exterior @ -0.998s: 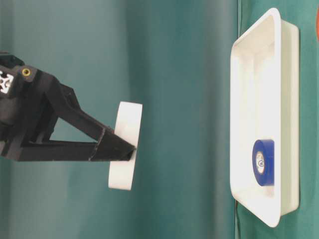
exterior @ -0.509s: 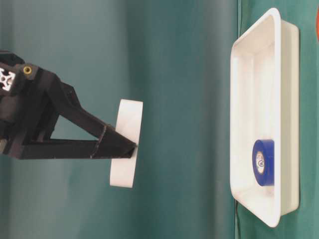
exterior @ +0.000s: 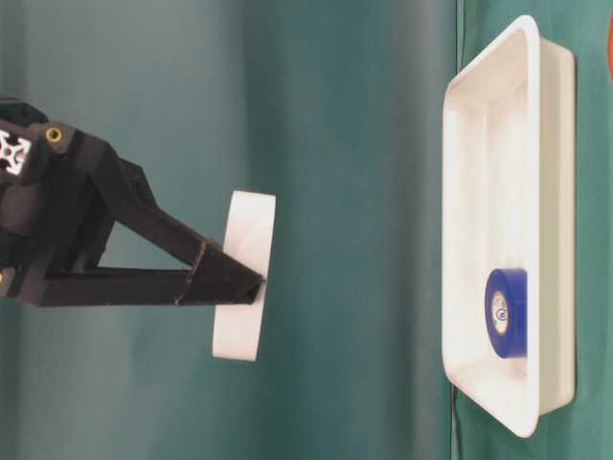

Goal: Pick up the tape from a random location and place it into the white case.
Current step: 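Pinch the white tape roll through its hole and lift it, then carry the white tape roll with the right gripper over the tray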

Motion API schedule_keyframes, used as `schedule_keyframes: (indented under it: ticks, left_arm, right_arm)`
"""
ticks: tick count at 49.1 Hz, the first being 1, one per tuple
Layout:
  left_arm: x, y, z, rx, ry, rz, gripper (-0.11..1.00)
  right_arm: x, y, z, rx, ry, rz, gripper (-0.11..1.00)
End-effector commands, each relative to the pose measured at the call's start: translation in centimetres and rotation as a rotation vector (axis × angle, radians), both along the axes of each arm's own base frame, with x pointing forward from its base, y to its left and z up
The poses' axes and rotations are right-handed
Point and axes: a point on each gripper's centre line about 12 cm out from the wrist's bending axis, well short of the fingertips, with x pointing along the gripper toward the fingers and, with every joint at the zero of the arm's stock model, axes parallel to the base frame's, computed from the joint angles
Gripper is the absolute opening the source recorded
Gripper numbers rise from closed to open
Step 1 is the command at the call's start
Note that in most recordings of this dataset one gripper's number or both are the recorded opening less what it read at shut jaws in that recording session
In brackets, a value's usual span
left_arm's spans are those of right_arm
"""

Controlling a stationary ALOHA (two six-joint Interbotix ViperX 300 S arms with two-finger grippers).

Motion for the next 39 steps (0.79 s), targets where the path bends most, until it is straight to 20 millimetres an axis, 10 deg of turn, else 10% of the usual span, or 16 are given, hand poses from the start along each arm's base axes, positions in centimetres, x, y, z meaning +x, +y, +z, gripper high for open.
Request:
schedule_keyframes:
  ticks: [1, 39]
  left_arm:
    - [0.20, 0.10, 0.39, 0.004, -0.007, 0.003, 0.97]
    - [0.20, 0.10, 0.39, 0.003, -0.007, 0.003, 0.97]
  right_arm:
    - [-0.63, 0.01, 2.97, 0.009, -0.075, 0.002, 0.33]
    - [-0.62, -0.24, 2.99, -0.014, -0.077, 0.000, 0.33]
